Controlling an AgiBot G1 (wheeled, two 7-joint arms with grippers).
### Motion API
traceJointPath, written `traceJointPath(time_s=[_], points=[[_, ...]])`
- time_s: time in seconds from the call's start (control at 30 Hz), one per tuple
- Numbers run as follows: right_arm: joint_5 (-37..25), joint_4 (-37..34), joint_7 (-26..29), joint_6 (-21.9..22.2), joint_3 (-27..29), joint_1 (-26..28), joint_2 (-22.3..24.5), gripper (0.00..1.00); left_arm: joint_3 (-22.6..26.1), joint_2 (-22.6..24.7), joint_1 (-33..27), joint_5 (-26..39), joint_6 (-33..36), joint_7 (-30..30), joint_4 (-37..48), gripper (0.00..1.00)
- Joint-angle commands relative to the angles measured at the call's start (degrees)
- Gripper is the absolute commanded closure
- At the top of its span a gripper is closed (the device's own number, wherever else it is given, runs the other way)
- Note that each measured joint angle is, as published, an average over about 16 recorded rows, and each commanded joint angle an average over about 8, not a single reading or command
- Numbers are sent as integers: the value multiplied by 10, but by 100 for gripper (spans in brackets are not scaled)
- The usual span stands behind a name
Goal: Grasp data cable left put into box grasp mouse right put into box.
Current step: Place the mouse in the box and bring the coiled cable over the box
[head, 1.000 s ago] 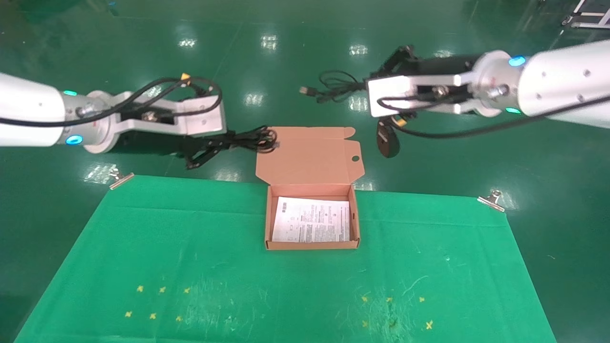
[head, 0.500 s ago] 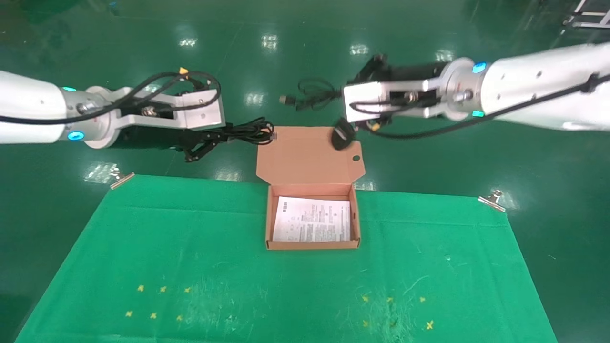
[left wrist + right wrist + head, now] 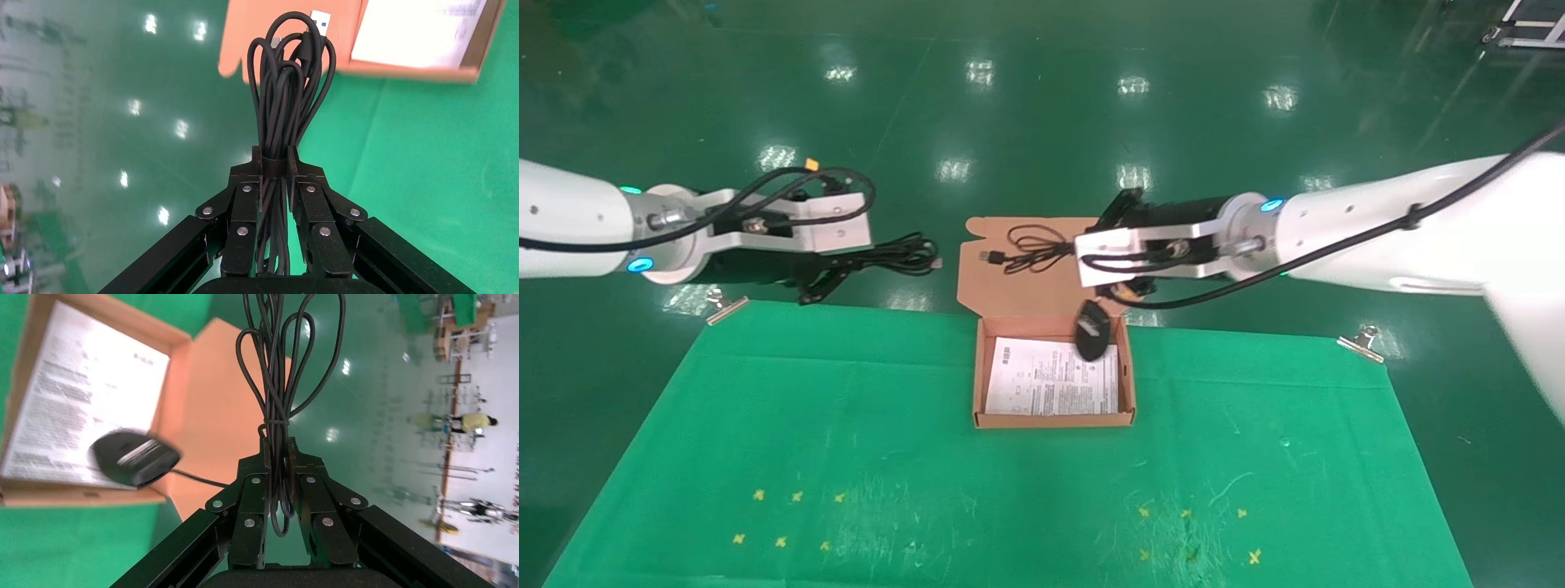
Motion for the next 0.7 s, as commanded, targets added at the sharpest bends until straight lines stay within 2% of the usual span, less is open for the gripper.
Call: traceJointPath(time_s=[0.03, 0.37, 0.53, 0.7], points=[[8, -13, -8, -2, -1, -4, -11, 100, 3, -1, 0, 12, 2, -10, 2, 100], [66, -105, -71, 2, 9, -13, -75, 100, 9, -1, -3, 50, 13, -48, -1, 100], [110, -136, -93, 6, 6, -21, -83, 100, 9, -1, -2, 51, 14, -51, -5, 100], [146, -174, -90, 9, -8, -31, -86, 100, 9, -2, -2, 52, 15, -52, -6, 100]])
